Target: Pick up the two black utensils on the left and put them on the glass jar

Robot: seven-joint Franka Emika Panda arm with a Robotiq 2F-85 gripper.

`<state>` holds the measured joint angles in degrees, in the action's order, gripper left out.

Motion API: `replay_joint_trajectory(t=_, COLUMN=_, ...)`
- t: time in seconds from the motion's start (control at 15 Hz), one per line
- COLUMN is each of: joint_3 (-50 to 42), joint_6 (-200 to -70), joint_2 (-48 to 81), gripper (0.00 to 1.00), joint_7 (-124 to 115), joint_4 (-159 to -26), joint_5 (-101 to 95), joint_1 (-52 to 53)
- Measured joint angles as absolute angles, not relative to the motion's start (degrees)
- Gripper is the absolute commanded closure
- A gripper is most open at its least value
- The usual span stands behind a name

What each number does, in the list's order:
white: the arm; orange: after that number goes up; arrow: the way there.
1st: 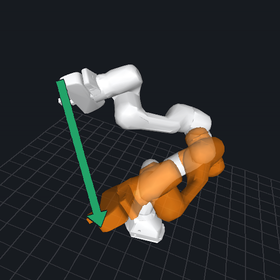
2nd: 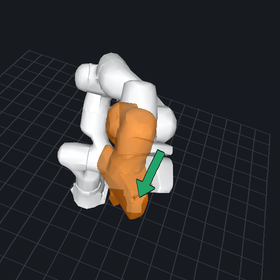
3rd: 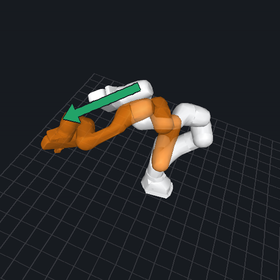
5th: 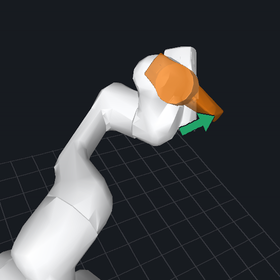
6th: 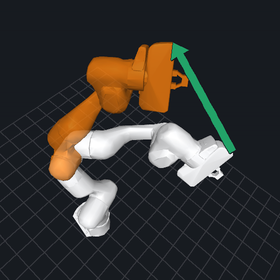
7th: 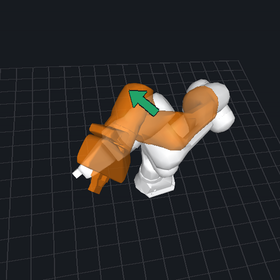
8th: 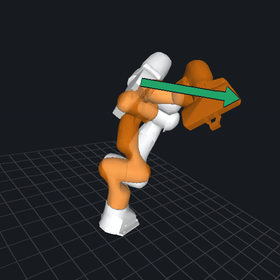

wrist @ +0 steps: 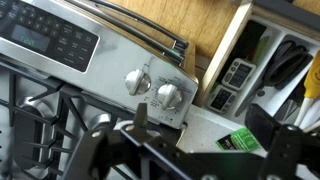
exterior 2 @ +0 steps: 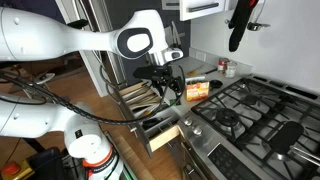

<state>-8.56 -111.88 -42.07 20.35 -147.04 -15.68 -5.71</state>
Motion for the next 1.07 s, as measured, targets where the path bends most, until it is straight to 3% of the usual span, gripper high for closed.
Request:
replay_joint_trajectory(t=0.6, joint_3=-8.53, joint_6=-111.88, joint_2=-42.03, gripper=0.0, joint_7=20.4, joint_4=-147.02, joint_5=-15.47, joint_1=-5.28)
replay_joint_trajectory(t=1.07, joint_3=-4.36, joint_6=-119.54, joint_2=-40.34, gripper=0.0, joint_7=21.51, joint_4=-148.5, joint_5=-4.24, joint_1=8.27)
